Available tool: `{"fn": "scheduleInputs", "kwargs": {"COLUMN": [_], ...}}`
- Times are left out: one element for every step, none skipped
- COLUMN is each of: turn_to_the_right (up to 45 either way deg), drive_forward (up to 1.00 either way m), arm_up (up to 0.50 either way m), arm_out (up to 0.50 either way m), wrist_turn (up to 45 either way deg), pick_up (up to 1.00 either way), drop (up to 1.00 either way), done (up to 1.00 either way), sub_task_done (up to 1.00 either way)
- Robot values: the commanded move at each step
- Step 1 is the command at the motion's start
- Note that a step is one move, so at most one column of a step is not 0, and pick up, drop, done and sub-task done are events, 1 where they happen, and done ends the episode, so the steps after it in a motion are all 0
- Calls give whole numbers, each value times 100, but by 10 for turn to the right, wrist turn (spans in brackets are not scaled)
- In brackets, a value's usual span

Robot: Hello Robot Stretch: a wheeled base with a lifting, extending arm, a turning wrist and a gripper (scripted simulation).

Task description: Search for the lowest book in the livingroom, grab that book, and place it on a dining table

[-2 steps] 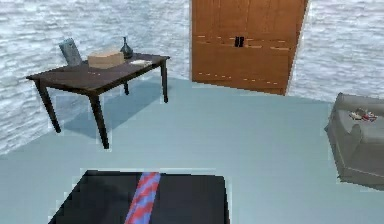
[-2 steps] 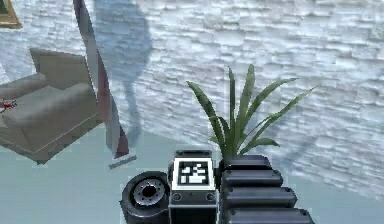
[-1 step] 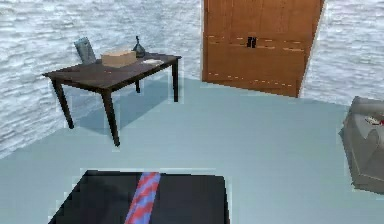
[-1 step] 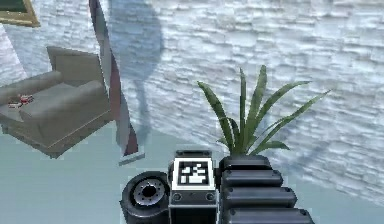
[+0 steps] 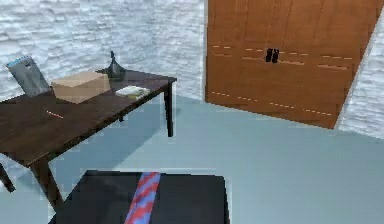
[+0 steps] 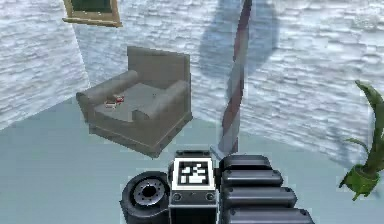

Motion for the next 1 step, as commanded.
{"fn": "scheduleInputs", "kwargs": {"turn_to_the_right": [0], "drive_forward": [100], "arm_up": [0], "arm_out": [0], "wrist_turn": [0], "pick_up": [0], "drop": [0], "done": [0], "sub_task_done": [0]}}
